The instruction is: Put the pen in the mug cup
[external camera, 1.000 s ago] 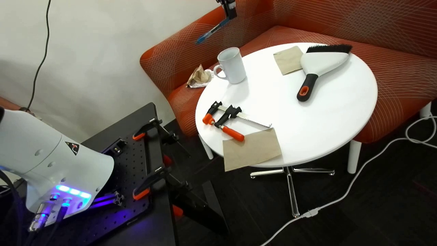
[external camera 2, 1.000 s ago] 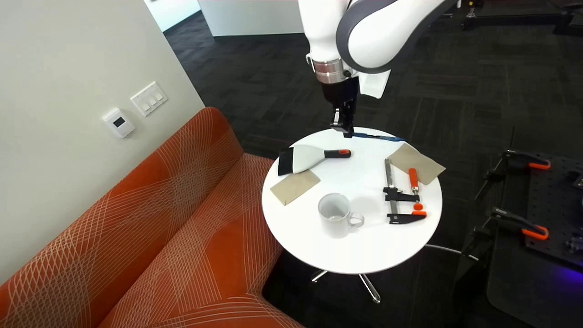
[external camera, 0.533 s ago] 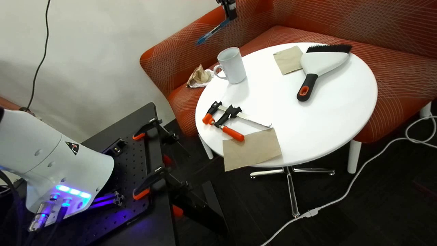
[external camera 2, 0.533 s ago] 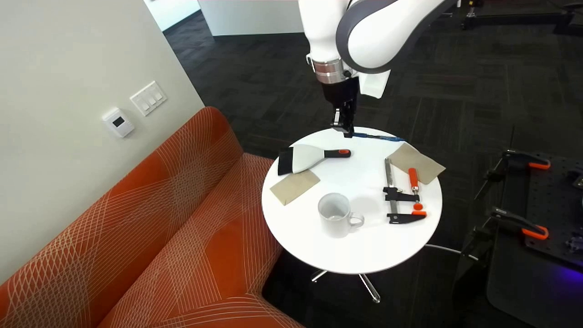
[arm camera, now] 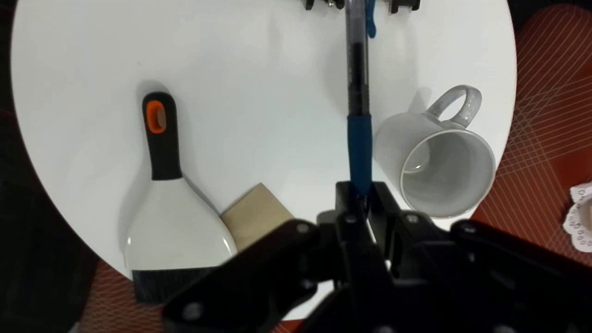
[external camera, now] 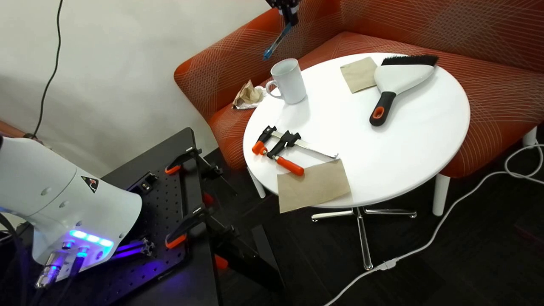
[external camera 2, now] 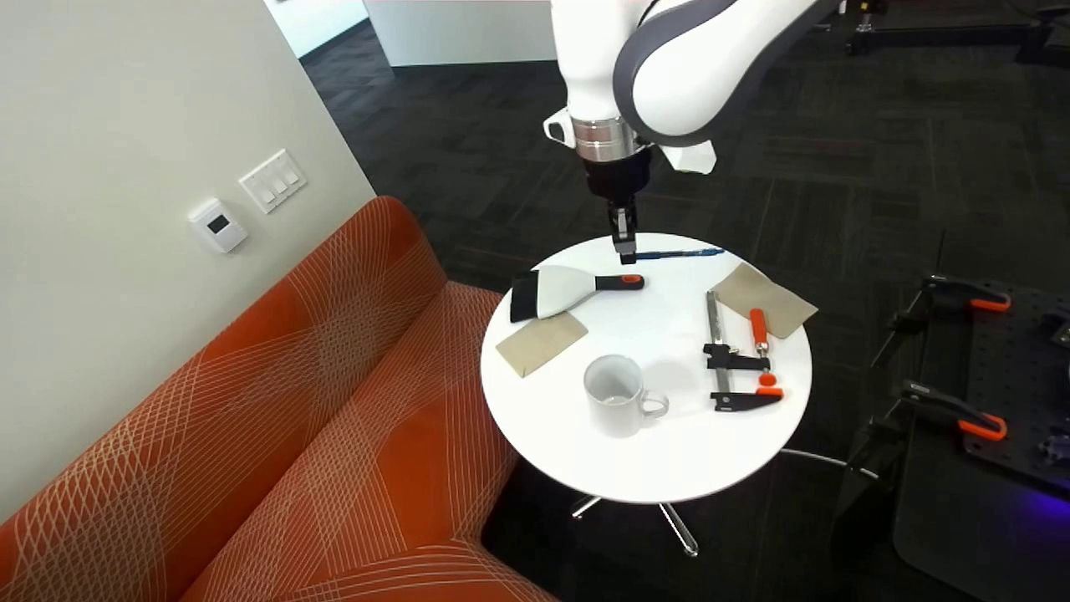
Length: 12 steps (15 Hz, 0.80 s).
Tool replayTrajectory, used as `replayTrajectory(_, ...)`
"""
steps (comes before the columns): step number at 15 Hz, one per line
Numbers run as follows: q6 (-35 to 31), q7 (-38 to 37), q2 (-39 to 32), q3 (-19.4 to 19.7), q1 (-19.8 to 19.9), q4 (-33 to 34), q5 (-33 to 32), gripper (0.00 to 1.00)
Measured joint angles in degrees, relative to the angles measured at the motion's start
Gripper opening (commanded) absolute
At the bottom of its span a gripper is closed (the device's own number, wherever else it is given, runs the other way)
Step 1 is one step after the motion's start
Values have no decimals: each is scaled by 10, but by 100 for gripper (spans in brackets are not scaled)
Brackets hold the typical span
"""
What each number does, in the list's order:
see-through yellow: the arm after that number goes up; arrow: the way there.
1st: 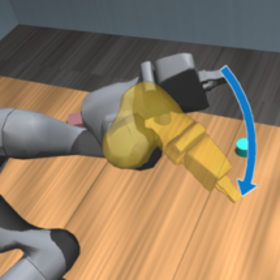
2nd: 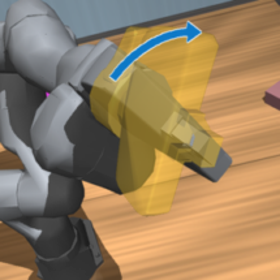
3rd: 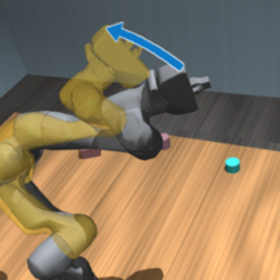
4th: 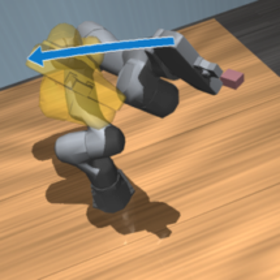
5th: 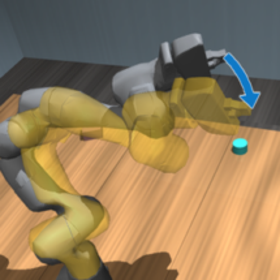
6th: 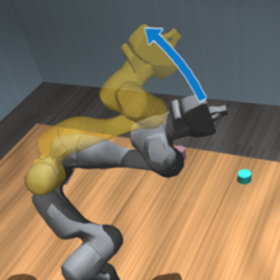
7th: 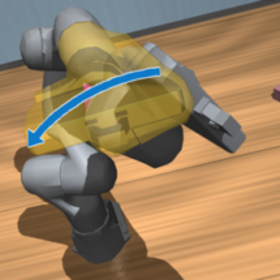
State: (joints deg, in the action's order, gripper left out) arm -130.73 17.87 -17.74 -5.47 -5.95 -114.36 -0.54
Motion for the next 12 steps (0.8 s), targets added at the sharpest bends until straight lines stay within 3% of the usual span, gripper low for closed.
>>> replayTrajectory(6, -54, 235, -3, -56, 48, -25, 94, 3)
replayTrajectory(12, -61, 493, -3, -100, 78, -37, 218, 3)
